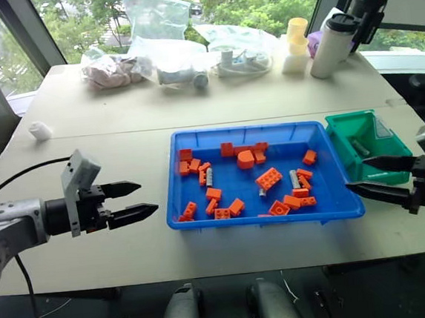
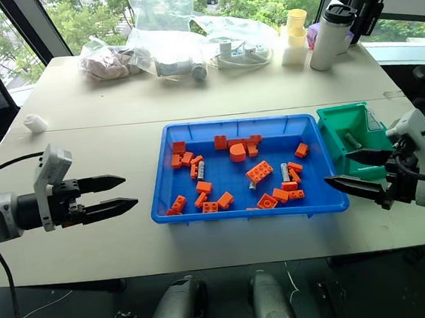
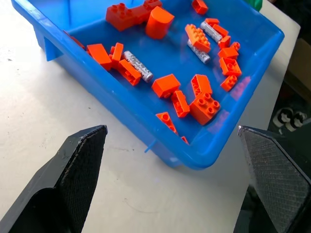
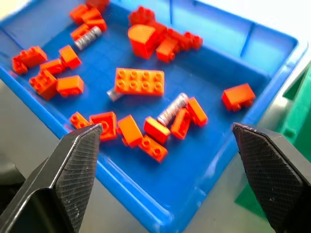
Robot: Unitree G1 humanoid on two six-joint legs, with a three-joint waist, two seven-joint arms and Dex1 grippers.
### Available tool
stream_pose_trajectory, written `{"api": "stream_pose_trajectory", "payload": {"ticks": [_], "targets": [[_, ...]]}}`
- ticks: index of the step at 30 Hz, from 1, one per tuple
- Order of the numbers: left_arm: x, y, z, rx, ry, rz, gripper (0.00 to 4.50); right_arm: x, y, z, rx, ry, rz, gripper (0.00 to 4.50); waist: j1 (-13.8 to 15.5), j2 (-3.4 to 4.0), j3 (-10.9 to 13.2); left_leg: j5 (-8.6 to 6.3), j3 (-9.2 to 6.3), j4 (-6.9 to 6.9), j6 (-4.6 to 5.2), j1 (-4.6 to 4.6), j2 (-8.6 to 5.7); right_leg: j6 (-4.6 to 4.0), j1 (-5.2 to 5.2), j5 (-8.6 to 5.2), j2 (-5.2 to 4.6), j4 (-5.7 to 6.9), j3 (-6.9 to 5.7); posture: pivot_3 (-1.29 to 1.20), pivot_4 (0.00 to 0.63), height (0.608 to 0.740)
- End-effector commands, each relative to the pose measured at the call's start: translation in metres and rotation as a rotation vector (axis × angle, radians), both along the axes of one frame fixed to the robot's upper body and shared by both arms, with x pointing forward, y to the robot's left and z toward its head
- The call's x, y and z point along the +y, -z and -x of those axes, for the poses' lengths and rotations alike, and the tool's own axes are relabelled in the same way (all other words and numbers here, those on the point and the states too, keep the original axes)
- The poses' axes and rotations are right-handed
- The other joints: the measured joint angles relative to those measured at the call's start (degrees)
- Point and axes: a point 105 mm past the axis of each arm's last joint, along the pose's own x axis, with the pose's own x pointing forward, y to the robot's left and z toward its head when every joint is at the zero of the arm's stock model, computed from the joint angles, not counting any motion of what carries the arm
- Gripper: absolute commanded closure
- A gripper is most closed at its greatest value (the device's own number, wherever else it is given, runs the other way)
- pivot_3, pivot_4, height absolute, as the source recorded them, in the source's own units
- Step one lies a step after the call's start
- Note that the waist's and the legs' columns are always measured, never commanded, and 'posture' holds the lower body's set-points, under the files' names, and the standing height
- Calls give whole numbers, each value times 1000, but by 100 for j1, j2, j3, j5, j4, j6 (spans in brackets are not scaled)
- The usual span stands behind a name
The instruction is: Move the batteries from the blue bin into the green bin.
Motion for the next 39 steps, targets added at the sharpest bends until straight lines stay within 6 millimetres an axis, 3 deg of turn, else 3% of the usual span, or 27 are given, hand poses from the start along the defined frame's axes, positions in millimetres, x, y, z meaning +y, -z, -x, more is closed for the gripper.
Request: {"api": "stream_pose_trajectory", "payload": {"ticks": [1, 5, 9, 13, 17, 23, 28, 39], "targets": [[-1, -16, -10, -63, 119, -57, 0, 51, -17, -13, -70, -172, -86, 98, -15, -3, 0, 0, 0, 0, 0, 3, 1, 0, 2, 0, 2, 0, 0, 0, 150, 740], [-3, -29, -25, -117, 196, -98, 0, 109, -18, -43, -93, -276, -153, 98, -118, -5, 0, 0, -1, 1, 0, 2, 3, -4, 1, -1, 11, 0, -1, 0, 150, 740], [-8, -34, -27, -151, 234, -114, 0, 165, 10, -71, -9, -233, -163, 98, -161, -5, 0, -1, 1, -7, 2, -25, 2, 1, -38, 1, 6, 9, 2, 0, 150, 740], [-9, -36, -22, -165, 239, -120, 0, 192, 32, -78, 63, -189, -122, 98, -108, -6, 0, 8, -2, 13, -13, -125, -1, 2, -151, 2, -3, 63, 0, 0, 150, 740], [-5, -38, -17, -180, 207, -117, 0, 221, 53, -84, 86, -156, -42, 98, -152, -8, -2, 12, 7, 21, -19, -113, -5, 2, -141, 2, -9, 63, 3, 0, 150, 740], [-7, -33, -15, -173, 170, -89, 0, 234, 70, -100, 101, -89, 20, 98, -155, -8, -2, 13, 5, 21, -20, -101, -4, 2, -135, 2, -3, 72, 2, 0, 150, 740], [-9, -31, -14, -171, 150, -61, 0, 229, 77, -113, 72, -41, 108, 98, -164, -8, -2, 13, 4, 20, -21, -102, -3, 2, -135, 2, -3, 73, 2, 0, 150, 740], [-12, -28, -17, -179, 128, -36, 0, 233, 94, -108, 76, -104, 203, 98, -171, -7, -2, 13, 4, 19, -21, -100, -3, 2, -135, 3, -3, 74, 1, 0, 150, 740]]}}
